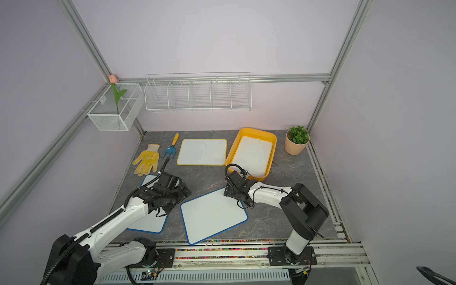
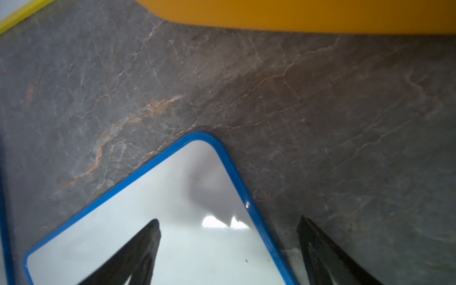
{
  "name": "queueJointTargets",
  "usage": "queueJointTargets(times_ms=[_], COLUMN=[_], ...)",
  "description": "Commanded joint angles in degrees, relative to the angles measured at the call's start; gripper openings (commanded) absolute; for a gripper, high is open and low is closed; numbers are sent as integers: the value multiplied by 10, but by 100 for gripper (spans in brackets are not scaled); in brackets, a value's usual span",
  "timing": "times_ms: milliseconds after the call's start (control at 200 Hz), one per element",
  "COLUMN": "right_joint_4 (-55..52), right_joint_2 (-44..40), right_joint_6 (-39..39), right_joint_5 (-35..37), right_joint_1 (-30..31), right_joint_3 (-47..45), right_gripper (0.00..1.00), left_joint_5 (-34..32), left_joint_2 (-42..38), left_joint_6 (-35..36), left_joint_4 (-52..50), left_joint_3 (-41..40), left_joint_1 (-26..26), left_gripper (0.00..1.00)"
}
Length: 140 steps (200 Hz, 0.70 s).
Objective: Put the whiteboard into the storage box
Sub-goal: Move the whiteboard to the center of the board.
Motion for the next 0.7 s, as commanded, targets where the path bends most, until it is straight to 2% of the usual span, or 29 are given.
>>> queueJointTargets(times_ms=[0,125,280,530,695], right_joint_4=[-21,-19,-25,-9,7], right_joint_2=[-5,-12,-3,17,31], right_joint_6=[-97,-127,-132,-106,-84], right_joint_5=[6,2,-1,-29,-52], right_joint_1=[-1,-1,-1,5,9], right_joint_3=[-24,-26,-22,-33,-35], right_gripper=[89,90,89,90,91], left_joint_5=[-3,5,26,33,29], left_joint_2=[-17,-6,47,81,141], left_joint_6=[-46,-70,-93,-97,-68], left_joint_4=[-10,25,94,143,143], left_joint_3=[-29,-52,-63,-57,-4], left_joint_1=[-15,-53,-90,-97,-94], left_gripper=[100,100,100,100,99])
